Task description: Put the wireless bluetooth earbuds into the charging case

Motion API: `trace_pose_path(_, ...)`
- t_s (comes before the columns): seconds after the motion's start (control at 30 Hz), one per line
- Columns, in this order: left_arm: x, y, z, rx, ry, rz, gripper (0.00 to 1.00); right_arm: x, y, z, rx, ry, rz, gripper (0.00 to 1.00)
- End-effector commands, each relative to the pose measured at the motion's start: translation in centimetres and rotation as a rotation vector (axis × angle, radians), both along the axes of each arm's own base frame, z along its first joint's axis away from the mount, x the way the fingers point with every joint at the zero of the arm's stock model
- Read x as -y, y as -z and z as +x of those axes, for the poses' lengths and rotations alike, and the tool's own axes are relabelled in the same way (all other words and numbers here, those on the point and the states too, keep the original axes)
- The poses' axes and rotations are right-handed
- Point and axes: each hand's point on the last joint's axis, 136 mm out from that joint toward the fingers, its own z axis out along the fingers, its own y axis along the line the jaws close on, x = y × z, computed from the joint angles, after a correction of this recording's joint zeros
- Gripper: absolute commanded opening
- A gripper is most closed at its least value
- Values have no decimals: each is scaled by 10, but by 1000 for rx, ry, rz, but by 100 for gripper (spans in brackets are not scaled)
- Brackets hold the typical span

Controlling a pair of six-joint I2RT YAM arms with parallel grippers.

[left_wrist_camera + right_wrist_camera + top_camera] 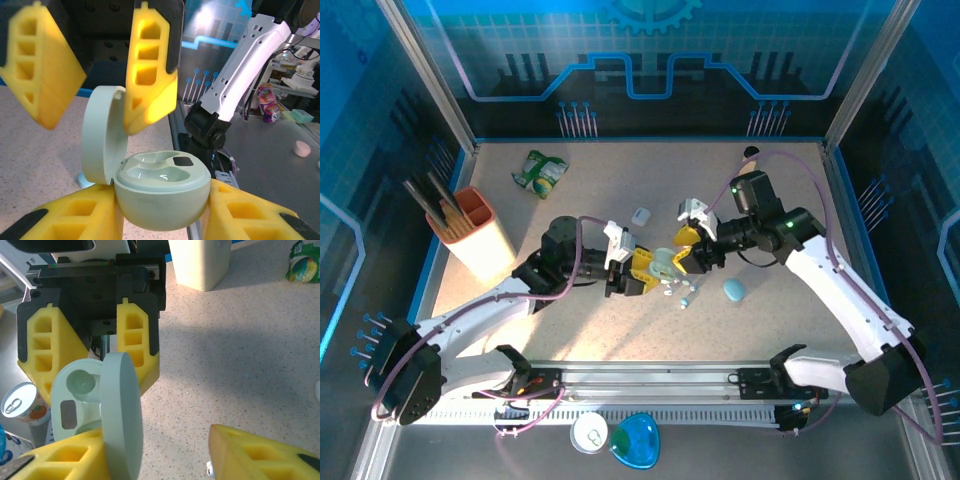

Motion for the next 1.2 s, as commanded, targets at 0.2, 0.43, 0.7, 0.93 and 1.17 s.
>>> trace_pose_path(0.2, -1, -9, 10, 15, -53, -50, 39, -11, -1, 0, 69, -35, 4, 12)
trace_pose_path(0.43, -1, -5, 19, 6, -97, -39, 42, -15, -3, -3, 119, -37, -41, 0)
trace_pose_path(0.7, -2, -2, 26, -2, -126, -27, 64, -17, -6, -2, 163, -28, -84, 0)
trace_pose_path(0.93, -2, 0, 23, 10, -112, -24, 66, -21, -11, -2, 175, -32, -72, 0)
trace_pose_path(1.17, -1, 0, 19, 16, -91, -17, 77, -22, -12, 2, 156, -1, -73, 0)
